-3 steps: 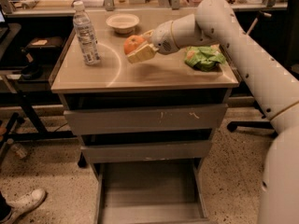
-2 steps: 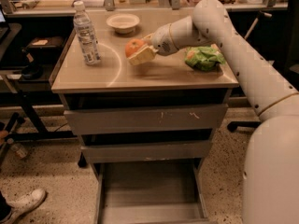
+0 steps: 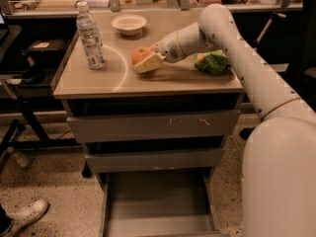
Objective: Pick orange from bottom drawer and place on counter
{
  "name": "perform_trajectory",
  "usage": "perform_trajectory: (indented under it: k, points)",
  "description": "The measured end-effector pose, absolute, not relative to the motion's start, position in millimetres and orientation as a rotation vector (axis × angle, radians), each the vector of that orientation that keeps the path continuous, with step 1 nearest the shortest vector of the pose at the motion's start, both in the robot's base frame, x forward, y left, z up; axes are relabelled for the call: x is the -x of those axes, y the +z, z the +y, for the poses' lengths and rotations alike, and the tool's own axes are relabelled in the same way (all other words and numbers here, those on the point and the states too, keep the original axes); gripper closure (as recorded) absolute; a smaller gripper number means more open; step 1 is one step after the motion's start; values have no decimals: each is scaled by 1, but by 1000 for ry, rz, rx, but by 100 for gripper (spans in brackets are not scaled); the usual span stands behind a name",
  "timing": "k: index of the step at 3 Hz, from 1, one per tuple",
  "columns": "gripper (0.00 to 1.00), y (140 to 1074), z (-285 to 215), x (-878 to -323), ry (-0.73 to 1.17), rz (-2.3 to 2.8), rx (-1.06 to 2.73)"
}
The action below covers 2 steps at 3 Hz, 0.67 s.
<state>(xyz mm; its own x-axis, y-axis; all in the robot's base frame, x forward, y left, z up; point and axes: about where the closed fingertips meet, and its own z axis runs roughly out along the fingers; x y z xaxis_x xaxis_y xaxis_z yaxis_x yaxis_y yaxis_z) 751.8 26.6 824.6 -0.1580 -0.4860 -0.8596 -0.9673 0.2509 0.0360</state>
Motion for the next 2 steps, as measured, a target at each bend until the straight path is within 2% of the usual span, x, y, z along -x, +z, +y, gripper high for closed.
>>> perform_trajectory:
  k: [1,2]
  points:
    - [81,825,27,-752,804,1767,1338]
    - [58,825,27,-752,804,1767,1339]
